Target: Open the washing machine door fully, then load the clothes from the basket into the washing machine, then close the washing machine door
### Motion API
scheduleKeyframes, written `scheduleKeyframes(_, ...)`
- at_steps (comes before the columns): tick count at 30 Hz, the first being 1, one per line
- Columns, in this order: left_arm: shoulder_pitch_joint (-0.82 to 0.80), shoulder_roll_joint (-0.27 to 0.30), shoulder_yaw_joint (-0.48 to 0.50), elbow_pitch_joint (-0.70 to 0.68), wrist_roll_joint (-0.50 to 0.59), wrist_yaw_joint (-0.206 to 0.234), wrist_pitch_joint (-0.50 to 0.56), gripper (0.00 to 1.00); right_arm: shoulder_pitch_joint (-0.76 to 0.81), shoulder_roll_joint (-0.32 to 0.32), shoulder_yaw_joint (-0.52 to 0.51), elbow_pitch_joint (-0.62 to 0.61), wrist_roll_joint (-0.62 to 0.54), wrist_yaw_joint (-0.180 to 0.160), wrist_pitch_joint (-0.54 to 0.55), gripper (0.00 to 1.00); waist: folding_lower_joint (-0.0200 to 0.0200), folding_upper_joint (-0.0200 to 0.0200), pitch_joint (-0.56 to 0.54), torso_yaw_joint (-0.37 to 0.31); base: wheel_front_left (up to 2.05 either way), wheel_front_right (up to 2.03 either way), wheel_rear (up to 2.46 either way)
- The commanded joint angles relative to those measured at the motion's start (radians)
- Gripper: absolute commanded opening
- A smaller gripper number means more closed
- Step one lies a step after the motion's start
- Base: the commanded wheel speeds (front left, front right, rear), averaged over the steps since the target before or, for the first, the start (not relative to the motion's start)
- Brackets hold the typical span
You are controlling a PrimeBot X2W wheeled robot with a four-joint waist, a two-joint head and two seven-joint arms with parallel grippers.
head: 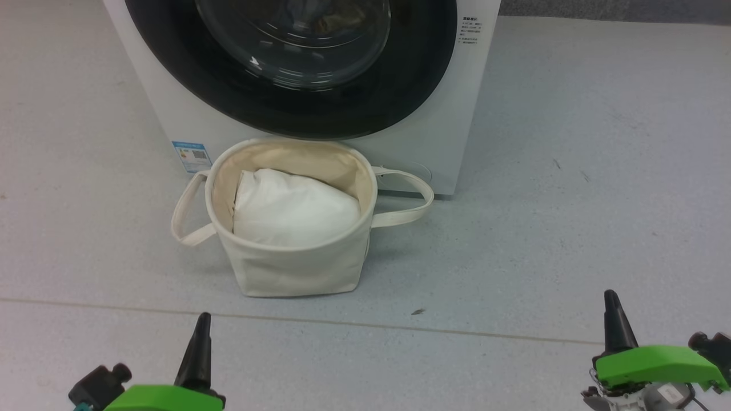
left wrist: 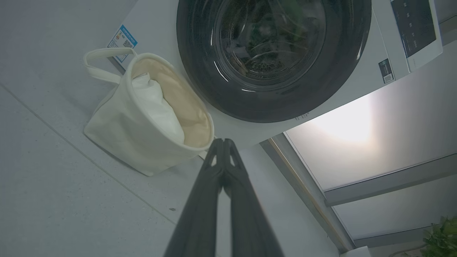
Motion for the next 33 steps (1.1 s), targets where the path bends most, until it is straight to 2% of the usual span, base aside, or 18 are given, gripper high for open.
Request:
scheduleKeyframes(1, -0.046, 0.008, 0.026, -0.040, -0.032, -0.007, 0.008, 0.00, -0.043, -0.018, 0.006, -0.027, 0.035, 0.000, 0.010, 0.00, 0.0000, 0.0000, -0.001, 0.000, 0.00, 0.00, 0.00)
scheduleKeyframes(33, -0.051, 0.012, 0.082, -0.060, -0.377, -0.021, 0.099, 0.00, -0.057, -0.019, -0.019, -0.019, 0.397, 0.000, 0.101, 0.00, 0.0000, 0.0000, -0.019, -0.007, 0.00, 0.00, 0.00)
